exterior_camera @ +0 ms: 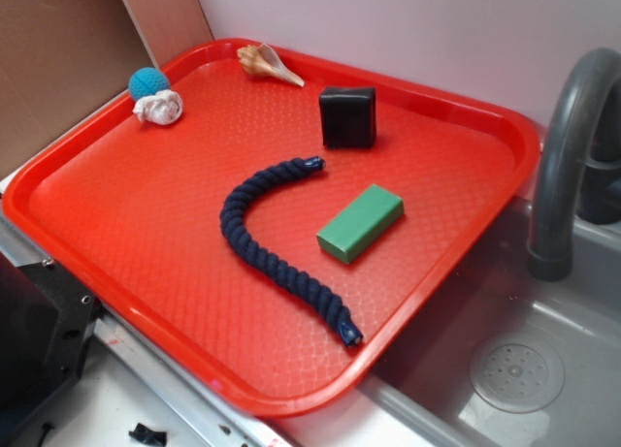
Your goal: Grab the white paper.
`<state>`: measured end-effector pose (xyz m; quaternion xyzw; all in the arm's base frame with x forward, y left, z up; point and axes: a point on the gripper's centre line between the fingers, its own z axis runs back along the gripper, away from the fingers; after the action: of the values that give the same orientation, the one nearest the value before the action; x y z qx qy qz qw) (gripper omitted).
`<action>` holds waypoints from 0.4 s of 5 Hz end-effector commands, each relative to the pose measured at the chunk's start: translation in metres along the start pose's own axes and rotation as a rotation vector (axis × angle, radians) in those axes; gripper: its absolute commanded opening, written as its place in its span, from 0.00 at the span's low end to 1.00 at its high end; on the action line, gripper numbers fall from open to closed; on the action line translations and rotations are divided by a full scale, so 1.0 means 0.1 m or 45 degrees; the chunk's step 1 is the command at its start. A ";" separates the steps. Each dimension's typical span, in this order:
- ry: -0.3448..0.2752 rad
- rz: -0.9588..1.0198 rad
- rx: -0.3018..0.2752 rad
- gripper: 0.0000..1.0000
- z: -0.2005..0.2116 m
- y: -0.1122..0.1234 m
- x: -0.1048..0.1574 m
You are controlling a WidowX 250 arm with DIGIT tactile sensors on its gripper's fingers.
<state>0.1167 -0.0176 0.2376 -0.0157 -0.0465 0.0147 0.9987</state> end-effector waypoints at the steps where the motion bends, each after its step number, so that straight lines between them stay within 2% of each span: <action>1: 0.000 0.000 0.000 1.00 0.00 0.00 0.00; 2: -0.061 0.228 -0.012 1.00 -0.10 0.11 0.10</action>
<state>0.1257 -0.0058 0.2235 -0.0220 -0.0622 0.1084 0.9919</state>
